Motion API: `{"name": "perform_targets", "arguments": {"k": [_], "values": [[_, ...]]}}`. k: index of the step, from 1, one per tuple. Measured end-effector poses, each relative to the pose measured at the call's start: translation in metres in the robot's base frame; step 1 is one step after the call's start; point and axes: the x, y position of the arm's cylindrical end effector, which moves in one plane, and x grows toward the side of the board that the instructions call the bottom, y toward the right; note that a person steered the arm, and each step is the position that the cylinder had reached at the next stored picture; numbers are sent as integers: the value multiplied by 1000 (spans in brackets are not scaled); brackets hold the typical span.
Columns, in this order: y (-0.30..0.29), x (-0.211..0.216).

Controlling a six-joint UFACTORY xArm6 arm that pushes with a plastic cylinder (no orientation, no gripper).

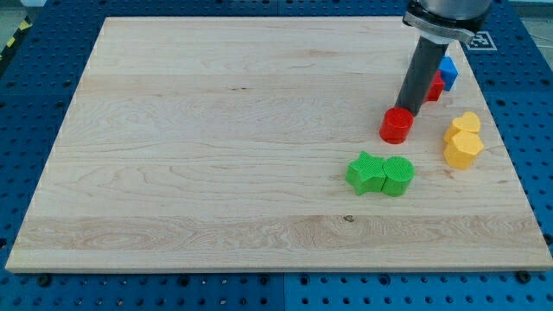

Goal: Slightly move the yellow heart to the right

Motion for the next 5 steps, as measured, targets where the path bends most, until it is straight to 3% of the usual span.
{"name": "perform_targets", "arguments": {"k": [1, 3, 5], "values": [[-5, 29], [-15, 44], [-11, 30]]}}
